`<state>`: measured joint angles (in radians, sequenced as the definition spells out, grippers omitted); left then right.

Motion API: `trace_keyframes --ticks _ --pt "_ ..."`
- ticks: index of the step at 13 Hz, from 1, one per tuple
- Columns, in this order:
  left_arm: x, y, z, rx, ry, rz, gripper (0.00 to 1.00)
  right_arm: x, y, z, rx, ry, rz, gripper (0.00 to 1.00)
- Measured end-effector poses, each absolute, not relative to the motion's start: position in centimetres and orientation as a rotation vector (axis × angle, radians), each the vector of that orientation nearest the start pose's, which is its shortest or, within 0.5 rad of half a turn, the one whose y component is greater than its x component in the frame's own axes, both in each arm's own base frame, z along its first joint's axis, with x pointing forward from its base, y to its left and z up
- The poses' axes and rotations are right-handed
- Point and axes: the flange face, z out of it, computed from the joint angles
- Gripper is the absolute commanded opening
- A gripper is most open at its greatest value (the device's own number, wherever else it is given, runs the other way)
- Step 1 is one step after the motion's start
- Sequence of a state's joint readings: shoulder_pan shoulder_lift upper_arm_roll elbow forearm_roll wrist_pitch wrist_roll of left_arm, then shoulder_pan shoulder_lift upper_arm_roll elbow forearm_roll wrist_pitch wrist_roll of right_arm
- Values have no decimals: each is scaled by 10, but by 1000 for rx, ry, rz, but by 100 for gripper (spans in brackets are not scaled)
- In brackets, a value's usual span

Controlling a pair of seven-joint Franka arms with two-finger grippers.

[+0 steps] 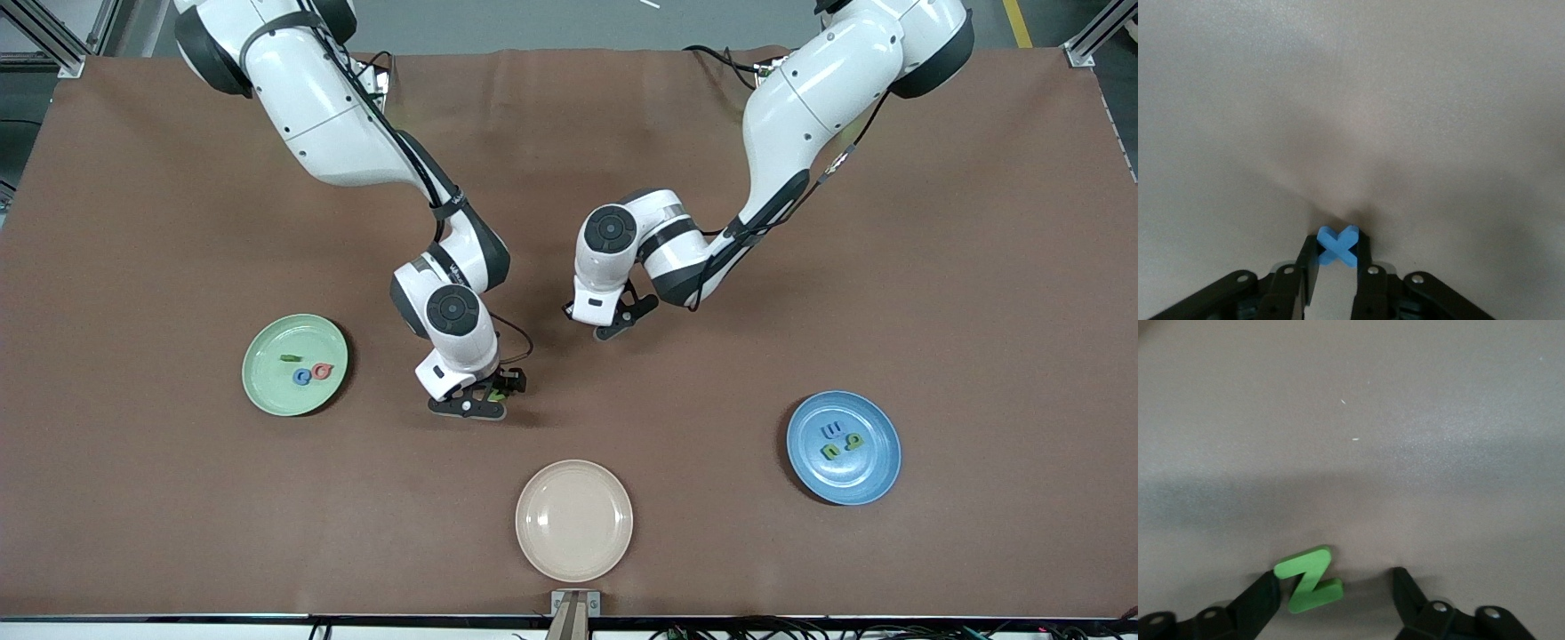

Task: Sort upper and lower case letters into plates
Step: 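Grasp the blue x with the left gripper, the green Z with the right, then drop the x on the blue plate while the right gripper drops the Z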

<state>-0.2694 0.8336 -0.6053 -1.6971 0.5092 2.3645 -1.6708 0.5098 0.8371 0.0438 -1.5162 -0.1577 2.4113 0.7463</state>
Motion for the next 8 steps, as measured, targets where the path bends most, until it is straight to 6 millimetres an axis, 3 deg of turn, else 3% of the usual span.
trace_keyframes --ticks 2,4,5,6,8 --pt "478 -478 180 -3052 -952 97 0 612 371 171 -3160 136 -153 47" --pt "520 -455 203 -3053 -1007 39 0 614 372 173 -3154 127 -168 25" --pt "546 -437 219 -3054 -1006 3 0 614 372 173 -3150 119 -176 8" --pt "570 -415 237 -3059 -988 -35 0 615 372 174 -3148 111 -182 0" --pt "613 -361 265 -3083 -890 -104 0 616 370 174 -3148 109 -188 0"
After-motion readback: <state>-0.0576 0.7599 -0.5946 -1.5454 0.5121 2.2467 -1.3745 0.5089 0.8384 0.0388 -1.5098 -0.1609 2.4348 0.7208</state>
